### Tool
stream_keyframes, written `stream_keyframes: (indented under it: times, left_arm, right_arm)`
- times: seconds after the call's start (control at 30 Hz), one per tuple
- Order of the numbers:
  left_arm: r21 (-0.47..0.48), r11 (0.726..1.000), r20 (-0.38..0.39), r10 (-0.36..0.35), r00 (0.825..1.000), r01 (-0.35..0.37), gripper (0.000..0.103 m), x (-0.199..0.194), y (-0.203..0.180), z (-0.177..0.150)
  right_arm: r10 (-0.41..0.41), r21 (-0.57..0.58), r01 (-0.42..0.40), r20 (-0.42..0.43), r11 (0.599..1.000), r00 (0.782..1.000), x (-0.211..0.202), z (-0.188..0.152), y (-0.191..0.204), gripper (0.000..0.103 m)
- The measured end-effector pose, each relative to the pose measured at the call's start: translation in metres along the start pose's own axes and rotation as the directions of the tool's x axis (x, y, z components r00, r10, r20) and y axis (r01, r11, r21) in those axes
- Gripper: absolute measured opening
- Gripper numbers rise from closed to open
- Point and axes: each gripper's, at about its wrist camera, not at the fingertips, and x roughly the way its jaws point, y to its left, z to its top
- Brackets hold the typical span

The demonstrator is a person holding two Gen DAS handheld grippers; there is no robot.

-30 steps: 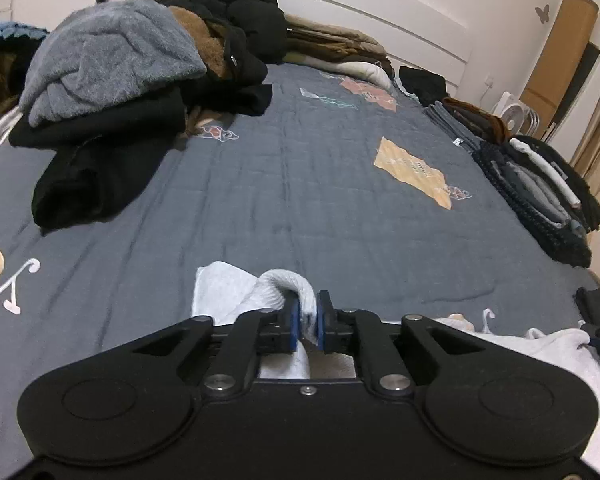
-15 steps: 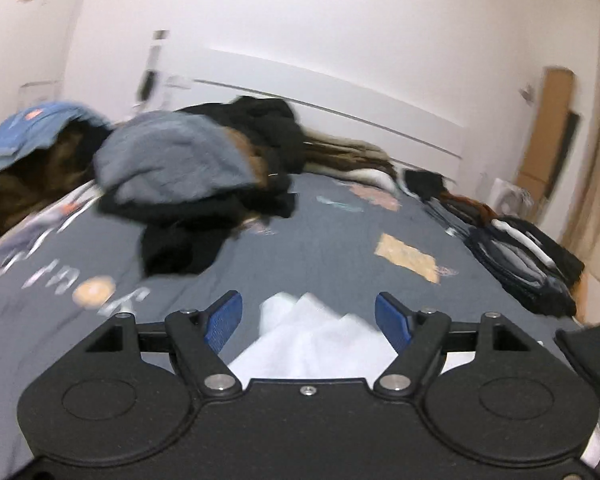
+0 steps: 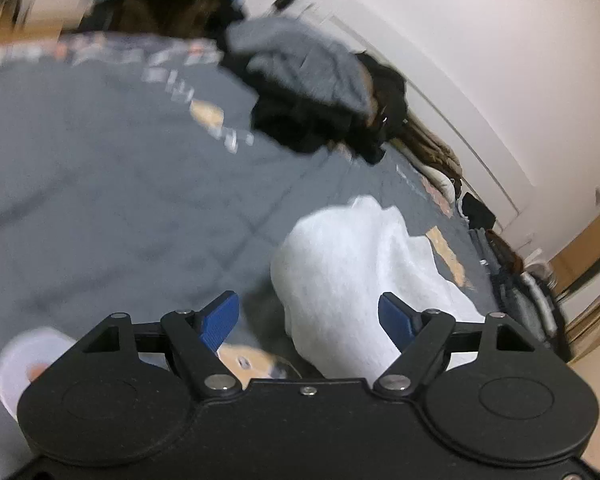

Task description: Fold clothes

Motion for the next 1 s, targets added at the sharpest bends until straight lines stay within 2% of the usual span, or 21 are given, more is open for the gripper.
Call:
stream_keyframes:
  times: [0.1, 0.17, 0.33, 0.4, 0.47, 0.57, 0.7, 0.8, 0.83, 0.87, 0.93, 1.0]
  left_arm:
    - [-0.069, 0.997, -0.037, -0.046, 0.998, 0.043, 0.078, 0.012, 0.003, -0.007]
    - [-0.111, 0.991, -0.056, -0.077, 0.995, 0.071, 0.084, 0.021, 0.003, -0.012]
    - [-0.216, 0.967, -0.097, -0.159, 0.983, 0.135, 0.087, 0.042, 0.004, -0.026]
    - [-0.252, 0.956, -0.109, -0.183, 0.977, 0.151, 0.087, 0.051, 0.004, -0.032]
    - [-0.26, 0.955, -0.111, -0.176, 0.978, 0.143, 0.087, 0.061, 0.001, -0.037]
    - [-0.268, 0.953, -0.107, -0.173, 0.979, 0.139, 0.086, 0.074, -0.002, -0.044]
    - [-0.319, 0.934, -0.065, -0.189, 0.98, 0.159, 0.086, 0.083, 0.003, -0.043]
    - [-0.353, 0.924, -0.045, -0.175, 0.984, 0.148, 0.085, 0.091, 0.006, -0.042]
    - [-0.352, 0.924, -0.035, -0.17, 0.985, 0.147, 0.08, 0.093, 0.004, -0.043]
    - [-0.338, 0.93, -0.033, -0.165, 0.986, 0.144, 0.058, 0.096, 0.0, -0.043]
    - [-0.279, 0.951, -0.04, -0.152, 0.988, 0.135, 0.028, 0.096, -0.009, -0.041]
    - [-0.247, 0.961, -0.04, -0.137, 0.99, 0.123, 0.02, 0.089, -0.015, -0.039]
  right_arm:
    - [0.022, 0.028, -0.021, -0.029, 0.999, 0.999, -0.001, -0.014, 0.002, 0.059]
    - [0.045, 0.068, -0.041, -0.057, 0.997, 0.997, 0.003, -0.022, 0.003, 0.06]
    - [0.133, 0.223, -0.103, -0.125, 0.969, 0.983, 0.018, -0.041, 0.0, 0.06]
    - [0.146, 0.243, -0.111, -0.131, 0.964, 0.981, 0.024, -0.049, 0.003, 0.06]
    - [0.153, 0.246, -0.117, -0.132, 0.962, 0.979, 0.03, -0.057, 0.004, 0.06]
    - [0.173, 0.32, -0.116, -0.154, 0.94, 0.973, 0.043, -0.067, -0.004, 0.06]
    - [0.166, 0.371, -0.099, -0.152, 0.923, 0.974, 0.055, -0.073, -0.013, 0.06]
    - [0.172, 0.405, -0.1, -0.144, 0.909, 0.975, 0.058, -0.074, -0.019, 0.06]
    - [0.174, 0.408, -0.102, -0.143, 0.907, 0.974, 0.059, -0.074, -0.02, 0.06]
    - [0.176, 0.407, -0.103, -0.145, 0.908, 0.974, 0.06, -0.074, -0.02, 0.06]
    - [0.174, 0.408, -0.102, -0.143, 0.907, 0.974, 0.061, -0.073, -0.021, 0.06]
    - [0.175, 0.414, -0.104, -0.138, 0.904, 0.975, 0.06, -0.072, -0.023, 0.06]
